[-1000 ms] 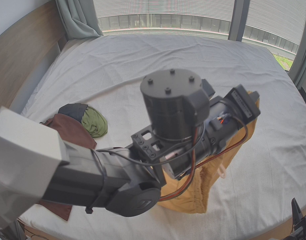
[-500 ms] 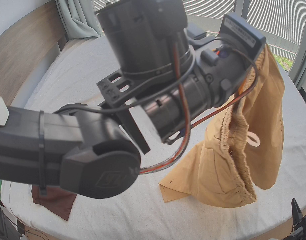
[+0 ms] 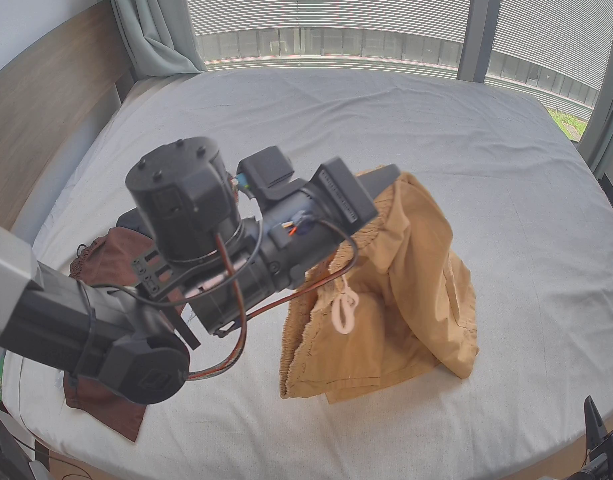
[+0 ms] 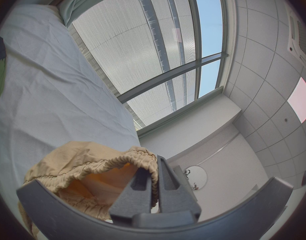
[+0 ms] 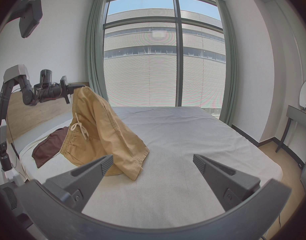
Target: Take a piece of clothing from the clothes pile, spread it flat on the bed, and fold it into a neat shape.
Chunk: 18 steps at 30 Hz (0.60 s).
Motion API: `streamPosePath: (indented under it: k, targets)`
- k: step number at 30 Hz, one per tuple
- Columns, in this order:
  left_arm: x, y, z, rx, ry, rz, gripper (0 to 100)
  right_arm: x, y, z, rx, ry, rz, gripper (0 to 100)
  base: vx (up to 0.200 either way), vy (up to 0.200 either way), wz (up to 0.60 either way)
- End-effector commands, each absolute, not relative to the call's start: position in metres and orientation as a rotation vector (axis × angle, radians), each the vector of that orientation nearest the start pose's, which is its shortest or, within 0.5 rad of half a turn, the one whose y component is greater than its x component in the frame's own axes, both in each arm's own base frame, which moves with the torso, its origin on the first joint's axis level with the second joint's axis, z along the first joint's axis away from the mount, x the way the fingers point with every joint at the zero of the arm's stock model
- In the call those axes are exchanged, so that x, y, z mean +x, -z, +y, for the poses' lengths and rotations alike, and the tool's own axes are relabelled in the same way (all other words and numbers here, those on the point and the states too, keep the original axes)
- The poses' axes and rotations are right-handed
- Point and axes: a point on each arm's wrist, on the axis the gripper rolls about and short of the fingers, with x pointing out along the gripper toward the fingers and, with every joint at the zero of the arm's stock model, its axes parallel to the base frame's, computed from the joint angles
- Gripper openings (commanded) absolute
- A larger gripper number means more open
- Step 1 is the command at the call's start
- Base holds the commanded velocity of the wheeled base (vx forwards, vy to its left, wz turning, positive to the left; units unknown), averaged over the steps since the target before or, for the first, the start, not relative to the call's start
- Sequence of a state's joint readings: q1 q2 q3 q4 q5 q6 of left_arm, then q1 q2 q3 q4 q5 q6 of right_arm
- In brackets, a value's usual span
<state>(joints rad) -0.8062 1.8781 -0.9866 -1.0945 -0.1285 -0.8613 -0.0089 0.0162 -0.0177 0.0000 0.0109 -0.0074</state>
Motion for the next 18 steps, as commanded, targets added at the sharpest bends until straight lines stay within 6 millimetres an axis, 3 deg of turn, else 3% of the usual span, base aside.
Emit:
streamPosePath:
  k: [1, 10, 18]
  targets:
    - [0.257, -0.19, -0.241, -0.817, 0.892, 0.247, 0, -0.022, -0.076, 0.0, -0.008, -0.002, 0.006, 100, 0.0, 0.0, 0.0]
    - [0.263, -0.174, -0.223, -0.815, 0.842, 0.231, 0, -0.022, -0.076, 0.0, -0.008, -0.002, 0.006, 100, 0.0, 0.0, 0.0]
    - [0.271, -0.16, -0.193, -0.823, 0.77, 0.182, 0, -0.022, -0.076, 0.0, -0.008, -0.002, 0.006, 100, 0.0, 0.0, 0.0]
